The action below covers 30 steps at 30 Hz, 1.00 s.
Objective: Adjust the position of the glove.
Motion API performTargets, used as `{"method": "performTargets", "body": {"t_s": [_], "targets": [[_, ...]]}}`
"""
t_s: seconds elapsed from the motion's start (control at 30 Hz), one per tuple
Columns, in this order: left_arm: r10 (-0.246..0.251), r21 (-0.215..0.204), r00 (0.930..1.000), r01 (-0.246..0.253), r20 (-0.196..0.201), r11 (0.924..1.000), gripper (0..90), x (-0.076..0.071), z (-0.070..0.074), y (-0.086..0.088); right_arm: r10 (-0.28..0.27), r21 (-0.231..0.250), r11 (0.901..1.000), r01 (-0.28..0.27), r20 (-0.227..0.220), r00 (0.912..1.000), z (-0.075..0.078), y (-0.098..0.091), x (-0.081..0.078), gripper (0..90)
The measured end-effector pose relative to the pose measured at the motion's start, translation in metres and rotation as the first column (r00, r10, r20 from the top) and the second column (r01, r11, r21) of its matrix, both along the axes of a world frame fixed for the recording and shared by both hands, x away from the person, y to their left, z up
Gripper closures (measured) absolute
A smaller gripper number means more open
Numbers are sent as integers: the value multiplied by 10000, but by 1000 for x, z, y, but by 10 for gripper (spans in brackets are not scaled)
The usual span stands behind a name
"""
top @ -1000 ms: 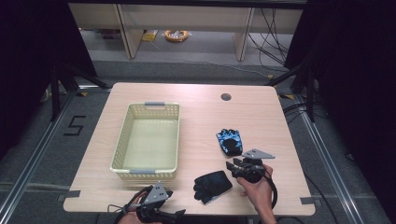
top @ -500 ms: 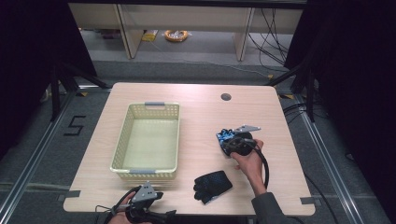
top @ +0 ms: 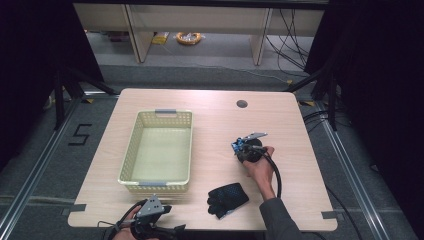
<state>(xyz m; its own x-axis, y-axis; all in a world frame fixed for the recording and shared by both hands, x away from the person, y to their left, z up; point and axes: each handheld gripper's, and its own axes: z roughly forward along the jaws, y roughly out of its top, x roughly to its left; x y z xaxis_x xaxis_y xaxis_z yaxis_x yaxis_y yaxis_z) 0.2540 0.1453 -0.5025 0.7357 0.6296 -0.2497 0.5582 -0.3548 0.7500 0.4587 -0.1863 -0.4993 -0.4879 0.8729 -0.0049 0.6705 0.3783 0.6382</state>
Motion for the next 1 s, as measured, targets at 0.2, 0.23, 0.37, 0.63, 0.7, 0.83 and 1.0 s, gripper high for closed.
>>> {"method": "performTargets", "body": {"t_s": [0.2,0.23,0.37,0.63,0.7,0.83,1.0], "targets": [[-159,56,9998,158,106,9999,206,0,0,-1,341,1117,9932,-333,-49,9994,-5,-10,1,880],[-184,68,9998,183,115,9998,207,1,-1,0,427,1329,9901,-451,207,9989,-6,-12,2,885],[-168,143,9998,167,55,9998,207,1,-1,1,879,1227,9882,-921,395,9953,0,-17,3,886],[-55,-55,10000,55,53,10000,209,2,0,2,1433,1771,9703,-1650,1286,9813,34,-26,-16,887],[13,-37,9999,-14,-128,10000,209,2,-1,2,1642,1914,9627,-1914,1492,9751,42,-26,-23,888],[-130,47,9996,131,-248,9999,209,2,0,3,2337,2122,9389,-2711,1857,9544,57,-21,-46,887],[-114,63,9999,114,-26,9999,209,2,0,3,3185,2133,9091,-3580,1982,9270,64,-14,-73,888]]}}
